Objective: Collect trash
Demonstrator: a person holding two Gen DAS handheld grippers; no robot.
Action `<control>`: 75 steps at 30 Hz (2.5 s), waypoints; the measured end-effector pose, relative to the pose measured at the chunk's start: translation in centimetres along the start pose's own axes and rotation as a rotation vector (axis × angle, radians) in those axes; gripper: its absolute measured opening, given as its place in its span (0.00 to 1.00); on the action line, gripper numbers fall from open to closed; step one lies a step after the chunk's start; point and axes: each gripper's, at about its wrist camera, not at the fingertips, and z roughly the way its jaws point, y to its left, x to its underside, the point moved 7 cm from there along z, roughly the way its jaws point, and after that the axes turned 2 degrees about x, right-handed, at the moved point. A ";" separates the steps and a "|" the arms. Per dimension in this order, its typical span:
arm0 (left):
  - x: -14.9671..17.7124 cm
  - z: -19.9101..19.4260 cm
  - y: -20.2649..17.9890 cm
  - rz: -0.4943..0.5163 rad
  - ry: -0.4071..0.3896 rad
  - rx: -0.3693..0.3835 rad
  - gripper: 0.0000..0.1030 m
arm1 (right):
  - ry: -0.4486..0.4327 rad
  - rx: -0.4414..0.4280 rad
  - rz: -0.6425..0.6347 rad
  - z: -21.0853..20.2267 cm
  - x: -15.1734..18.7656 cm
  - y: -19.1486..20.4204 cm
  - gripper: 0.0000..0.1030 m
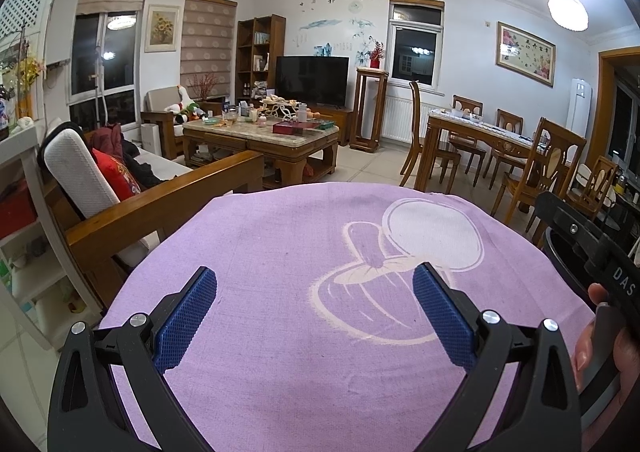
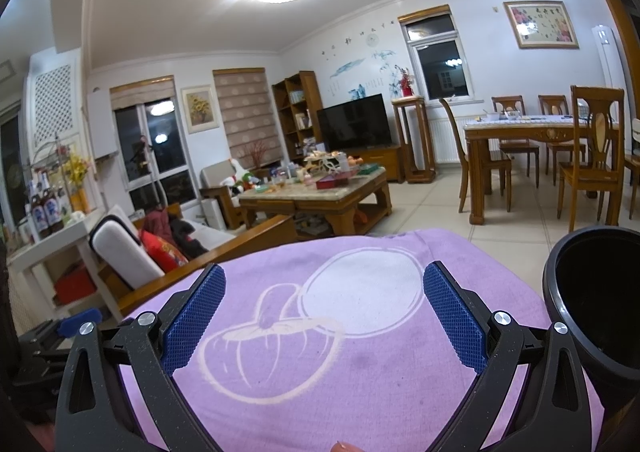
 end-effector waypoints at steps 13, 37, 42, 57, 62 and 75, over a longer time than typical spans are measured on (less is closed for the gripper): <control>-0.2 -0.2 2.7 -0.012 0.009 -0.021 0.95 | 0.000 0.003 0.004 0.0 0.2 0.4 0.95; -0.5 0.0 2.1 -0.007 0.023 -0.043 0.95 | 0.003 0.002 0.006 0.0 0.2 0.3 0.95; -0.5 0.0 2.1 -0.006 0.024 -0.044 0.95 | 0.002 0.002 0.005 0.0 0.2 0.4 0.95; -0.5 0.0 2.0 -0.005 0.027 -0.045 0.95 | 0.003 0.003 0.005 0.0 0.3 1.0 0.95; -0.7 0.1 1.7 -0.005 0.027 -0.045 0.95 | 0.004 0.003 0.005 0.0 0.4 1.2 0.95; -0.5 0.2 1.8 -0.003 0.030 -0.044 0.95 | 0.004 0.004 0.006 0.0 0.3 1.2 0.95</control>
